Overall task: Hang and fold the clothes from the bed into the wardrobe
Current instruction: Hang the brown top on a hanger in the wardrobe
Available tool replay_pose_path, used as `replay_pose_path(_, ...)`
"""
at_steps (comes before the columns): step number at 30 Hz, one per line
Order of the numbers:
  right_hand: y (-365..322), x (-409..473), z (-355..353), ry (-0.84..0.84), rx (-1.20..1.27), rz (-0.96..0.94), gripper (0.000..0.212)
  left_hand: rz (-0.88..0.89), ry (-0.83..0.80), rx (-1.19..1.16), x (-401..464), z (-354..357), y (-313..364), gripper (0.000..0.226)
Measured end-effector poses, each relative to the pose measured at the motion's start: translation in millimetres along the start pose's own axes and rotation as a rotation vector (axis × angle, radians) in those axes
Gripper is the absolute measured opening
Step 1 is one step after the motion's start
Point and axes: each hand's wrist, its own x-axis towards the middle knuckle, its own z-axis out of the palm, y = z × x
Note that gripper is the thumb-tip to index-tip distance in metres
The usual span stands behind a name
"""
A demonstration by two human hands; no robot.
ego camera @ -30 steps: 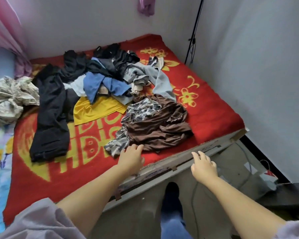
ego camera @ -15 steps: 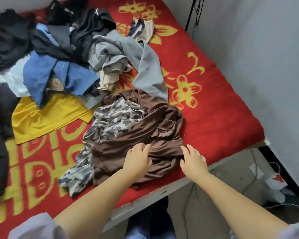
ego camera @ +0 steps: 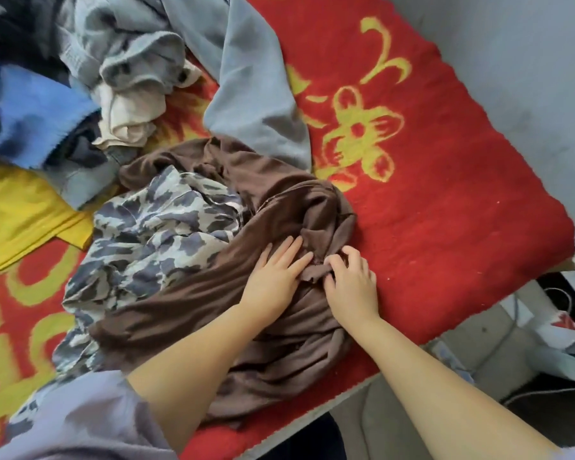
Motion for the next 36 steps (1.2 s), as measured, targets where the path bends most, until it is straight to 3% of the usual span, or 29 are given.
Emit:
replay_pose_path(3,-9,2,-31,-0.050,0.249,-0.009,0.016,-0.110,-0.048,-0.282,-5,-32,14,0.032)
replay_pose_path(6,-37,-4,-85,-0.036,0.511,0.020,0.013,-0.246,0.045,-0.541,-9,-92,33,0.015)
replay_pose_path(13,-129,-26,-254,0.025,0.893,-0.048,0.020,-0.277,0.126,-0.875,-39,-298,64,0.026)
replay_pose_path(17,-182,-42,-343,-0.012,1.068,-0.227,0.023,-0.277,0.114,-0.944,-77,-397,68,0.034)
replay_pose_path(21,-225,-63,-424,0.003,1.199,-0.360,0.033,-0.245,0.223,-0.875,-117,-480,75,0.027)
replay_pose_path(24,-255,-76,-465,0.049,1.045,-0.506,0.027,-0.187,0.303,-0.568,-140,-519,83,0.027)
replay_pose_path(26,-278,-95,-480,-0.102,0.772,-0.658,0.010,-0.123,0.320,-0.353,-151,-533,98,0.030)
replay_pose_path(29,-298,-121,-483,-0.390,0.319,-0.764,0.047,-0.125,0.425,-0.378,-164,-548,121,0.025)
replay_pose_path(32,-302,-133,-486,-0.455,0.449,-0.732,0.036,-0.187,0.535,-0.525,-180,-563,131,0.029)
replay_pose_path(34,-300,-137,-487,-0.366,0.483,-0.731,0.019,-0.197,0.549,-0.580,-192,-566,140,0.026)
replay_pose_path(36,-300,-143,-488,-0.114,0.289,-0.803,0.019,-0.208,0.551,-0.531,-200,-561,151,0.015)
